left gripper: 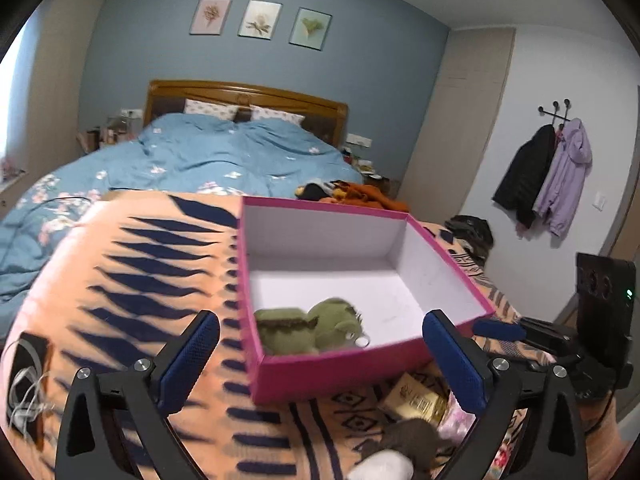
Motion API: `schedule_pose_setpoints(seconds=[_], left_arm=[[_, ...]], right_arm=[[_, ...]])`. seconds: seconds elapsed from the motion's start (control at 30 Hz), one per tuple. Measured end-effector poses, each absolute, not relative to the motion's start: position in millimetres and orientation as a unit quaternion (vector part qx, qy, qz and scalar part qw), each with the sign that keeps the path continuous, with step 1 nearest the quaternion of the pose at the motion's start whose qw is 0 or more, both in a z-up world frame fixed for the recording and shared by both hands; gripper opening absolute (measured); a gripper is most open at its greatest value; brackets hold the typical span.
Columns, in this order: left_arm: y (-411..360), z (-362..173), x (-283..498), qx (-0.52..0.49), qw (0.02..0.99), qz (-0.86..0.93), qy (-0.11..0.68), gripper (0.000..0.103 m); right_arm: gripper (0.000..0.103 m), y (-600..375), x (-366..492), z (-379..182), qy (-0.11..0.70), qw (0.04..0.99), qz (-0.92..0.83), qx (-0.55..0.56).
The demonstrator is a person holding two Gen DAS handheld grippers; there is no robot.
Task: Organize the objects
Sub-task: 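Move the right gripper back to the pile of plush toys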
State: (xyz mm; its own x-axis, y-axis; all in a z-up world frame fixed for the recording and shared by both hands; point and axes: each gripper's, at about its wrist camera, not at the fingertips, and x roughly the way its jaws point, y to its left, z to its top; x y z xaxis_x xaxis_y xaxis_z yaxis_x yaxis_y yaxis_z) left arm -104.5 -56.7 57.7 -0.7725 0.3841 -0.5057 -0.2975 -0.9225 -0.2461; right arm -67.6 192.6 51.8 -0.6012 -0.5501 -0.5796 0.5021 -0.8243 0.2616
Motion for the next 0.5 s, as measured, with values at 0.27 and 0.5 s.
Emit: schedule_pose_setpoints(seconds=[0.27,0.5], left_arm=[[-49,18,-65,-0.326,0.189,0.925,-0.048,0.103],[-34,-10,-49,-0.368,0.205,0.907,-0.023,0.103]], right_arm=[[0.071,179,-31,7,-0.015,0.314,-0.863,0.396],[0.071,167,-34,-18,-0.013,0.317,-0.846,0.428]])
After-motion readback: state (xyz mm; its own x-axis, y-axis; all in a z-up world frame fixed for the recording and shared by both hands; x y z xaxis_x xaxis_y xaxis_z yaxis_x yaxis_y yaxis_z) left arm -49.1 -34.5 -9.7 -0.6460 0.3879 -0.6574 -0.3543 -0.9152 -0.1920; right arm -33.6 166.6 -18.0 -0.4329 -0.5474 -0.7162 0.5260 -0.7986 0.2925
